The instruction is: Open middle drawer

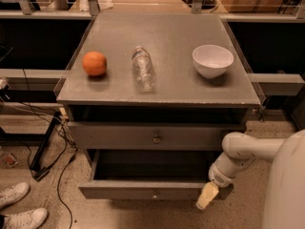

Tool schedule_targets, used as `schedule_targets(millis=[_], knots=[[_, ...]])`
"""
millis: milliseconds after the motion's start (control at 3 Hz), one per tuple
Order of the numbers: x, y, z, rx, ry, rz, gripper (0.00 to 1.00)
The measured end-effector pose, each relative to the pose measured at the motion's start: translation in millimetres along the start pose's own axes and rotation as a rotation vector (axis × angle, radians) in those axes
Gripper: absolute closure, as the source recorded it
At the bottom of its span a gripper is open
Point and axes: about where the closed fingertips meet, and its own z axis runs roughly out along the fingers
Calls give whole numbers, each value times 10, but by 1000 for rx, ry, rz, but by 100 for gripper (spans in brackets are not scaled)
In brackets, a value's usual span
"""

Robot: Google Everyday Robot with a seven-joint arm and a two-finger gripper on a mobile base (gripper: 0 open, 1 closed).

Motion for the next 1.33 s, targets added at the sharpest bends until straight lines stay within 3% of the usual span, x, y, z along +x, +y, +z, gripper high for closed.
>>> schedule_targets(millis=[1333], knots=[[-59, 47, -11, 29, 11, 10, 0]])
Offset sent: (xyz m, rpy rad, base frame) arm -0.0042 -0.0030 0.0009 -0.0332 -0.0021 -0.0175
